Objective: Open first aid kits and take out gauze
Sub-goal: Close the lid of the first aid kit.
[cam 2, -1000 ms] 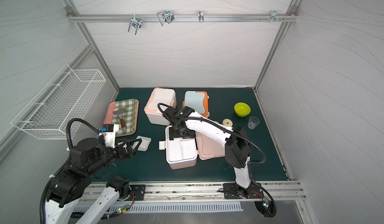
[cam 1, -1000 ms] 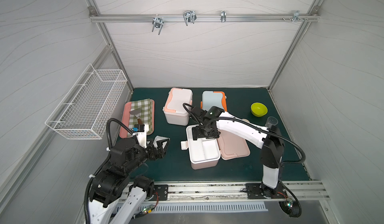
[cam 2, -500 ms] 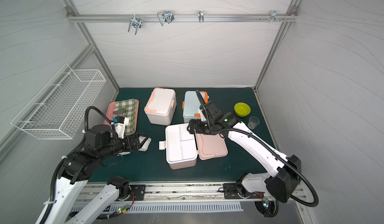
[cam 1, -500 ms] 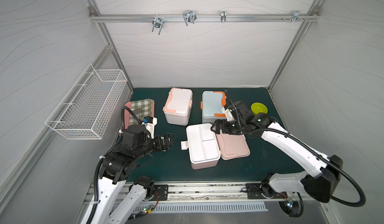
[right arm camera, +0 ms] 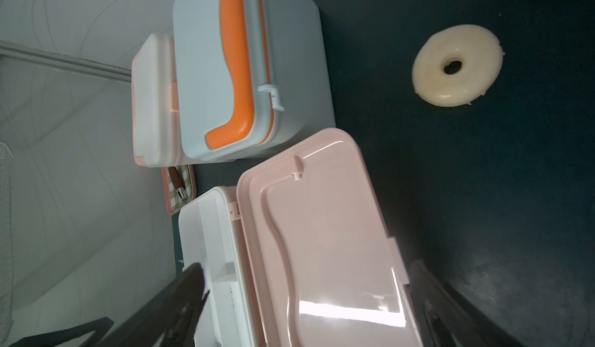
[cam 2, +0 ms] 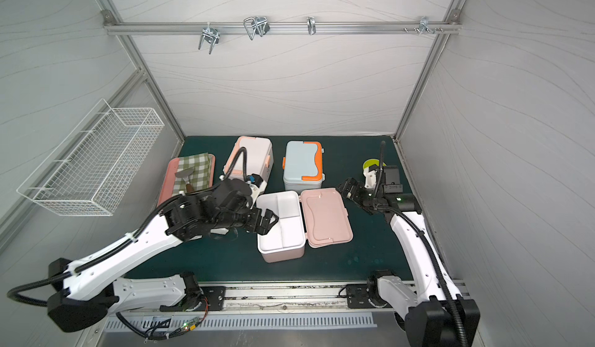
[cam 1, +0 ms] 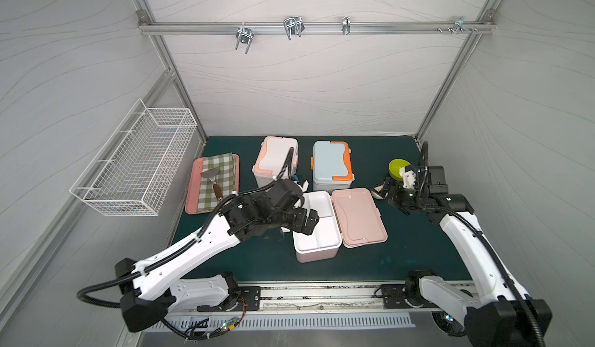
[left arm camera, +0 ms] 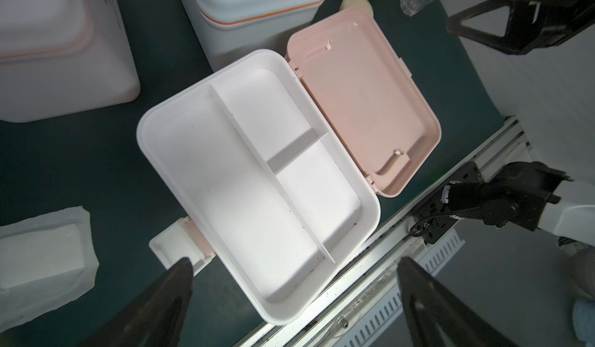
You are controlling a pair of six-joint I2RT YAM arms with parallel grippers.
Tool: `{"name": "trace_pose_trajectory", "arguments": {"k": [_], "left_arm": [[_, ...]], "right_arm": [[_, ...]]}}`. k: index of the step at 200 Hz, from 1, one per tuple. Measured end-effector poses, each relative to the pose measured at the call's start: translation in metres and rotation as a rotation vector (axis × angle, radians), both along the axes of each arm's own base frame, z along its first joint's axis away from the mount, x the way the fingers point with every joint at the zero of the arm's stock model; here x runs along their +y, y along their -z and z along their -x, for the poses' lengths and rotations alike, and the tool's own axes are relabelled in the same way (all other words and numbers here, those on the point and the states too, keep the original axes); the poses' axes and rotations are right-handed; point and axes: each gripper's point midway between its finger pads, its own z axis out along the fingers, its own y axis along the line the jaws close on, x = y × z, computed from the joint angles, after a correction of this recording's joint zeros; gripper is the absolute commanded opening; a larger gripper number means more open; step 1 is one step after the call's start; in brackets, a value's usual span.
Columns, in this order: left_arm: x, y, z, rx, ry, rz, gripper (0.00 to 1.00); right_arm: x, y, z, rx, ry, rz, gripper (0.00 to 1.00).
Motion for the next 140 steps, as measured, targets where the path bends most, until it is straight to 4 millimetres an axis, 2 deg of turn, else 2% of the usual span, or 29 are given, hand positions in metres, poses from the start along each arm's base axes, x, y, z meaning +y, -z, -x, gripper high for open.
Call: {"name": "trace_pose_trajectory", "arguments": {"k": [25,66,99,140], "left_arm": [[-0.02,0.026,-0.004,0.053,0.012,-0.075,0.99],[-0.029,0.06,-0.01,0.123,-0.004,-0.167,0.99],[-0.028,0.071,-0.012,0.154,-0.033,-0.19,0.99],[-0.036,0.083,-0.016,0.198,-0.054,-0.166,0.99]], "right_arm": [[-0.003,0.018,0.002,0.043,0.019,-0.058,0.99],[0.007,0.042,0.002,0.11,-0.028,-0.149,0.99],[0.018,0.068,0.014,0.175,-0.072,-0.224,0.99],[0.027,0.074,0.022,0.181,-0.11,-0.282,0.99]]}}
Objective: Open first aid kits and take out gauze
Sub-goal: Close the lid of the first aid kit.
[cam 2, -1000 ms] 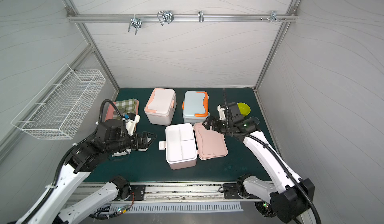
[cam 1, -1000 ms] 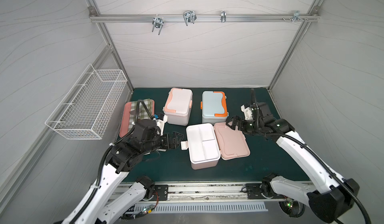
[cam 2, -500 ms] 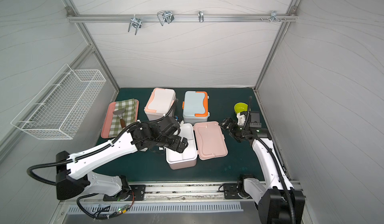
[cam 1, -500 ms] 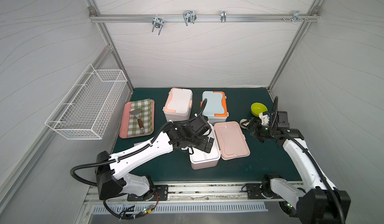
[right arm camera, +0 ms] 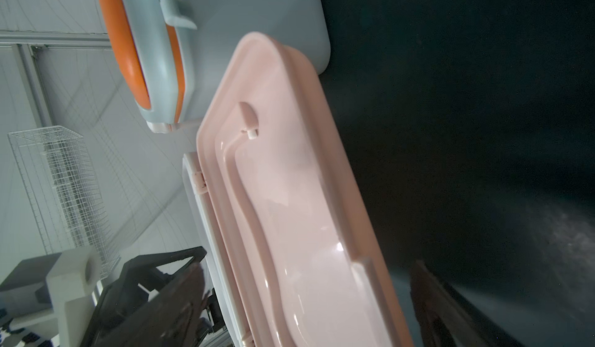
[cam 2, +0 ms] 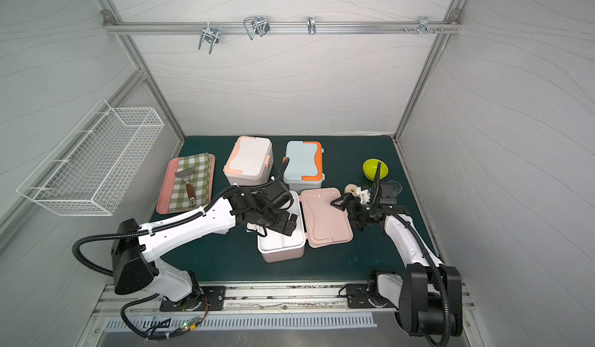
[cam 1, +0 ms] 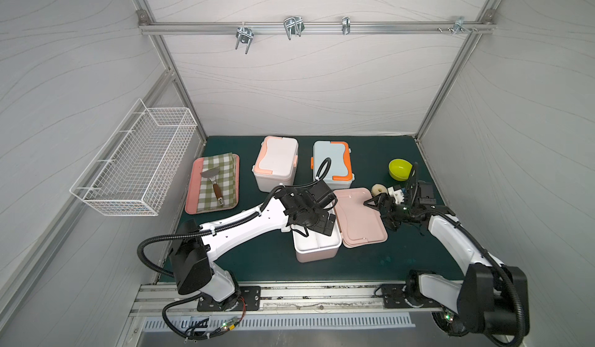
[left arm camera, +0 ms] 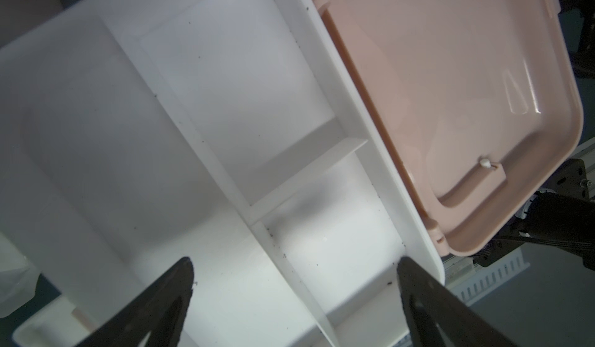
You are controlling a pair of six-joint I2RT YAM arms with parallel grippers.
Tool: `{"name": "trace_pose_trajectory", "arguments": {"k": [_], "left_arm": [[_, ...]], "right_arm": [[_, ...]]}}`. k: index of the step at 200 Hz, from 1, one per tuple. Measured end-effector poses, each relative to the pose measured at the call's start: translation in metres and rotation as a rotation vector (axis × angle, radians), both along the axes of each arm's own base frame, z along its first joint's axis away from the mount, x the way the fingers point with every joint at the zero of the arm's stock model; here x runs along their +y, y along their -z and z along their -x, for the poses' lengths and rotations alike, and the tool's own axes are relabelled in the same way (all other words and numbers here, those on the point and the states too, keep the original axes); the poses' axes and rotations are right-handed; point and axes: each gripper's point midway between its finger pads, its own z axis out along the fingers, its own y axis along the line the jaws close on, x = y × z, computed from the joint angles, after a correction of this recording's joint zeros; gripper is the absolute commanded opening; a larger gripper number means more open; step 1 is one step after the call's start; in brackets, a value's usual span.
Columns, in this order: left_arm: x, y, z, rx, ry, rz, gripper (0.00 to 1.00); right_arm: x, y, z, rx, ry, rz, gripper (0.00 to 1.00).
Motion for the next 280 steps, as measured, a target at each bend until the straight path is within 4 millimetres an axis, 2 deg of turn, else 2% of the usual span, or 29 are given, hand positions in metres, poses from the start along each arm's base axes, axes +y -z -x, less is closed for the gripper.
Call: {"name": "trace_pose_trajectory", "arguments": {"k": [38,70,110,154,181,257,280], "left_arm": [[0.0,0.023,0.005,0.041,-0.024,0.019,0.99],[-0.004,0.019,0.006,0.034,-0.031,0.065,0.99],[-0.005,0.018,0.008,0.031,-0.028,0.098,0.99],[-0.012,0.015,0.008,0.022,-0.019,0.153,0.99],[-0.018,0.013,0.009,0.032,-0.008,0.182,0.99],[-0.046,0.007,0.006,0.061,-0.028,0.328,0.98],[-0.048,0.005,0.004,0.052,-0.044,0.368,0.99]], "right_arm": [[0.02,0.005,0.005,0.022,-0.083,-0.05,0.99],[0.036,-0.004,0.015,-0.004,-0.146,-0.07,0.99],[0.039,-0.045,0.024,-0.135,-0.154,-0.086,0.99],[0.041,-0.118,0.037,-0.307,-0.167,-0.112,0.99],[0.046,-0.149,0.049,-0.373,-0.192,-0.133,0.99],[0.081,-0.179,0.077,-0.396,-0.338,-0.161,0.99],[0.093,-0.182,0.082,-0.397,-0.381,-0.153,0.99]]}}
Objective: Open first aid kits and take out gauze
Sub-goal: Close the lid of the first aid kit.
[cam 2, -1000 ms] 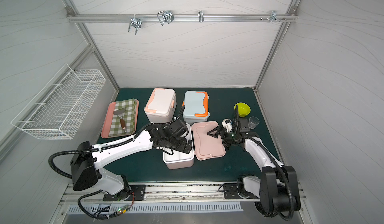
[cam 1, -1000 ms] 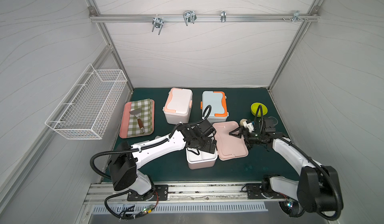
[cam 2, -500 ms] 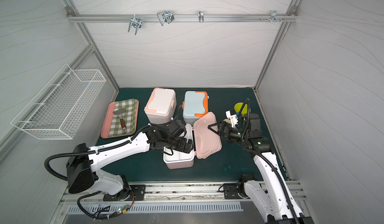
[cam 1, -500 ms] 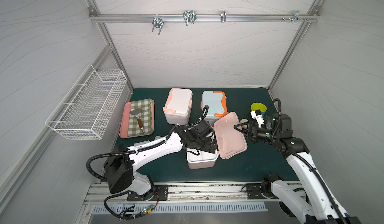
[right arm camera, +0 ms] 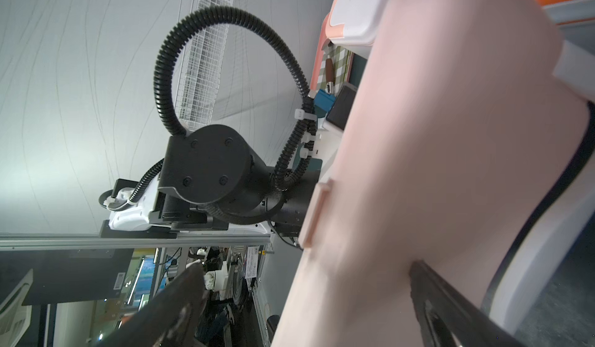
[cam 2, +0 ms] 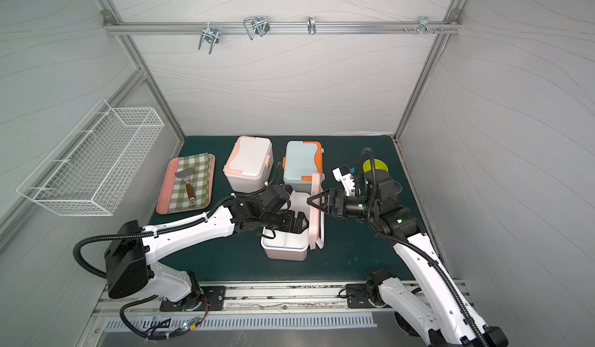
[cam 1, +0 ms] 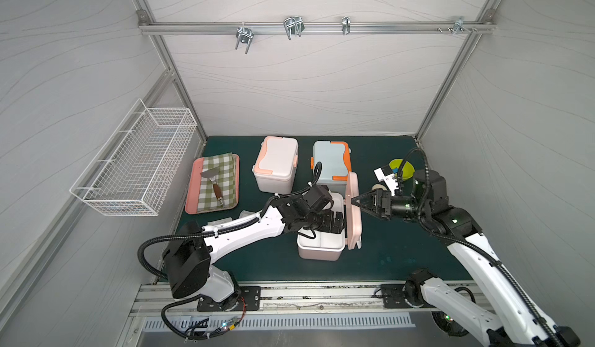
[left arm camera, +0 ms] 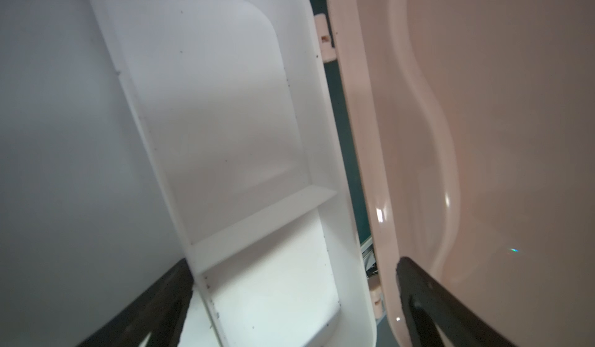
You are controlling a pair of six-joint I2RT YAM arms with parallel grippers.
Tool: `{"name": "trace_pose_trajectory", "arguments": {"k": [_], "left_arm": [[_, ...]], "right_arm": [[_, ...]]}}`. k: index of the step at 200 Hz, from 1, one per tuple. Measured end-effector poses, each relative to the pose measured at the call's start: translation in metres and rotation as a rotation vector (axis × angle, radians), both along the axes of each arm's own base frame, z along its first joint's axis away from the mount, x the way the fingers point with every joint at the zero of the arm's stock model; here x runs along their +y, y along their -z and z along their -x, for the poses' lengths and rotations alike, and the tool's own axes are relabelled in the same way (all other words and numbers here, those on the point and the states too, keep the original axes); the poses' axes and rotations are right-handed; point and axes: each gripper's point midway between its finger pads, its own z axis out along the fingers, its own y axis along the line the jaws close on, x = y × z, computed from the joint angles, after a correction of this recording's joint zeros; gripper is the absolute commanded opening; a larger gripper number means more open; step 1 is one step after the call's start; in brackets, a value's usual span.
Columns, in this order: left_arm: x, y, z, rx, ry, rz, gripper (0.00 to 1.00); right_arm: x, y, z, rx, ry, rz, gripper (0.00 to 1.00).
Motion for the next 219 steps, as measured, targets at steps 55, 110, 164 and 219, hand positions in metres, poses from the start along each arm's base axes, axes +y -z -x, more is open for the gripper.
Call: {"name": "trace_pose_trajectory", "arguments": {"k": [55,110,164,219], "left_arm": [[0.035,-0.026,0.002,-0.082,-0.073,0.036,0.99],[0.092,-0.053,0.008,-0.186,-0.183,0.026,0.99],[0.163,-0.061,0.02,-0.229,-0.327,0.016,0.99],[0.192,-0.058,0.032,-0.225,-0.372,-0.006,0.99]], "right_arm": [[0.011,0.01,-0.001,0.025,-0.015,0.055,0.99],[0.022,0.016,-0.012,0.042,-0.032,0.095,0.99],[0.055,0.033,0.003,0.051,-0.149,0.163,0.99],[0.092,0.055,0.018,0.041,-0.233,0.278,0.99]]}}
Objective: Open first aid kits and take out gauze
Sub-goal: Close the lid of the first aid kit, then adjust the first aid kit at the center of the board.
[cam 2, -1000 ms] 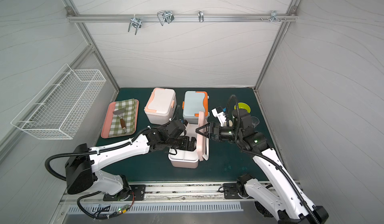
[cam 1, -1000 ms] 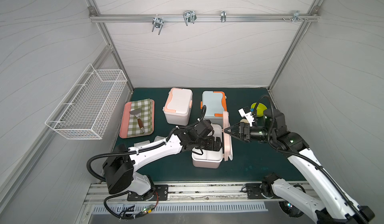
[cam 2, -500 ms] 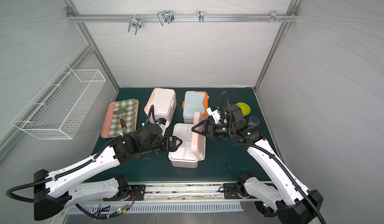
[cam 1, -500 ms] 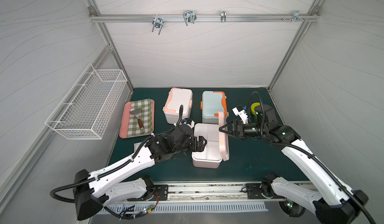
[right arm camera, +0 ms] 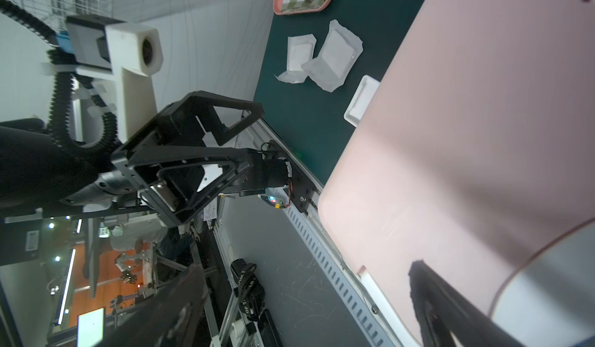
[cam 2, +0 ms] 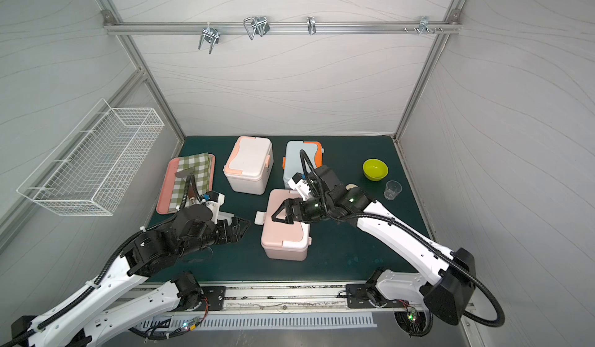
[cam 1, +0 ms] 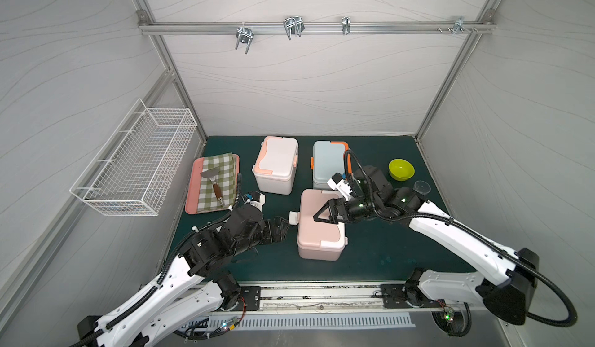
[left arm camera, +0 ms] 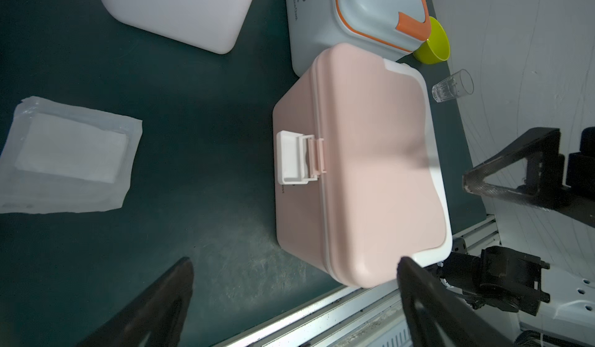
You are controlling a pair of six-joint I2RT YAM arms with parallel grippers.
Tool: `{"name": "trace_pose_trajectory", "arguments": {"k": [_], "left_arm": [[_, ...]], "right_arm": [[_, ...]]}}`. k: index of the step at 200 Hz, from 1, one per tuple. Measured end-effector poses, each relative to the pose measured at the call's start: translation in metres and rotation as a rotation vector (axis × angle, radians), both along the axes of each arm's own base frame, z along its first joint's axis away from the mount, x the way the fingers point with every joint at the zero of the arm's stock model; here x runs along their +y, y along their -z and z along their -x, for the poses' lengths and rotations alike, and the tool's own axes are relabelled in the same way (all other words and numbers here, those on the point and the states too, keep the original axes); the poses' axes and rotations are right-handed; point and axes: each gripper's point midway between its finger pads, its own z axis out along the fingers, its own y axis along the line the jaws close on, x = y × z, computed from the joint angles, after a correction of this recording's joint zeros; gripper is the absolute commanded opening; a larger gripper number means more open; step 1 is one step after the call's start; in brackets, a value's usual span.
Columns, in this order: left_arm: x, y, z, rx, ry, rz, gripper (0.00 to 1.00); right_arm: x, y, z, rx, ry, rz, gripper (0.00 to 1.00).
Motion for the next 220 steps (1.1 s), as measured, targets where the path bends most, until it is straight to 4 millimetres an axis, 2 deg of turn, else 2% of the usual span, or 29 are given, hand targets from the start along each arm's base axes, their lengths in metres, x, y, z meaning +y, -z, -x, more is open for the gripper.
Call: {"name": "trace_pose_trajectory", "arguments": {"k": [40,79,98,127,146,163,220], "left_arm": [[0.003,0.006,0.003,0.025,0.002,-0.008,0.99],[-0.006,0.014,0.007,0.075,0.043,-0.013,0.99],[-0.016,0.024,0.009,0.114,0.078,0.004,0.99],[-0.038,0.047,0.014,0.195,0.138,0.056,0.99],[-0.055,0.063,0.013,0.251,0.165,0.095,0.99],[-0.074,0.065,0.009,0.262,0.196,0.135,0.99],[-0.138,0.066,0.01,0.266,0.33,0.154,0.99]], "right_arm": [[-0.014,-0.008,-0.015,-0.11,0.076,0.085,0.99],[-0.053,-0.015,-0.036,-0.177,0.218,0.143,0.99],[-0.075,-0.009,-0.047,-0.169,0.293,0.146,0.99],[-0.1,0.016,-0.055,-0.062,0.366,0.121,0.97],[-0.103,0.03,-0.056,-0.002,0.366,0.097,0.92],[-0.099,0.034,-0.05,0.026,0.328,0.073,0.85],[-0.093,0.039,-0.045,0.04,0.277,0.055,0.84]]}}
